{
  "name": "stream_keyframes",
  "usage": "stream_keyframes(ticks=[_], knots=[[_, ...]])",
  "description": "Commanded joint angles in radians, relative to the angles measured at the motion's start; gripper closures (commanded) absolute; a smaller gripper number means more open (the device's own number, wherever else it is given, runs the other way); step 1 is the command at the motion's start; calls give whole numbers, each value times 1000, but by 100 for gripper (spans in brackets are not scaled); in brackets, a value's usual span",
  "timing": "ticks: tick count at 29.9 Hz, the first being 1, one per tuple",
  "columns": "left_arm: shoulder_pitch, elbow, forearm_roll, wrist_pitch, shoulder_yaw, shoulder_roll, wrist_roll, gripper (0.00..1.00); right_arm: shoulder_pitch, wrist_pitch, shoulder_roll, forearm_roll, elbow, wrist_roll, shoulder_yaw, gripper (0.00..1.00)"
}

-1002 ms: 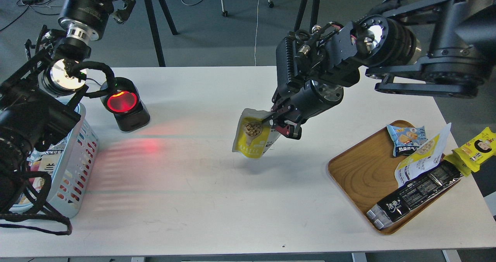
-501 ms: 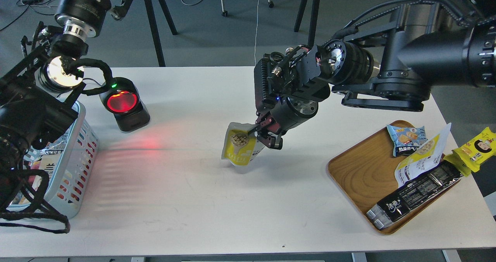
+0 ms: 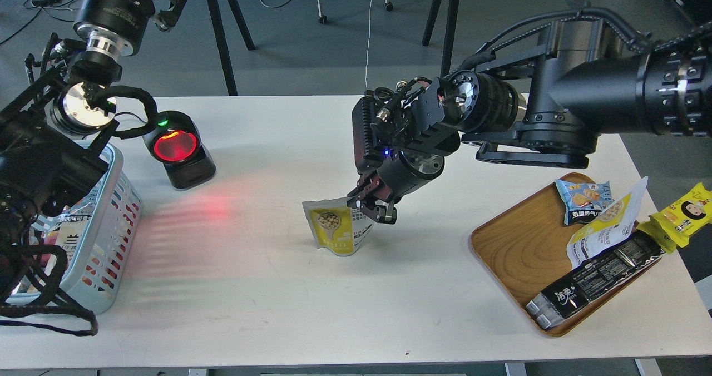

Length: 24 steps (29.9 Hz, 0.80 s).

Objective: Scan snack and place in basket
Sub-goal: 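Lift the yellow pouch and carry it toward the barcode scanner, then release the yellow pouch on the table and raise the right gripper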

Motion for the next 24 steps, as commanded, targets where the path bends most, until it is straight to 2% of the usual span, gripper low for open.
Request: stream_keyframes(ticks=[1, 3, 7, 11, 15, 22, 24], knots=[[0, -2, 0, 0, 0, 0, 1, 0, 10, 0, -10, 29, 8, 0, 5, 81], [-3, -2, 1, 0, 0, 5, 1, 0, 40, 0, -33, 69, 22, 0, 40, 79], [-9, -2, 1, 0, 0, 32, 3, 0, 91, 4, -144, 181, 106, 0, 114, 67], [-11, -6, 1, 0, 0, 35, 6, 0, 125, 4, -252, 242, 170, 0, 144, 62], [-20, -38, 5, 0, 14, 48, 15, 0, 105, 6, -397, 385, 192, 0, 210, 46], [-107, -153, 214, 0, 96, 130, 24, 1, -102, 14, -653, 665, 246, 0, 384, 46], [-120, -214, 285, 0, 96, 178, 52, 1, -169, 24, -723, 728, 252, 0, 446, 45]])
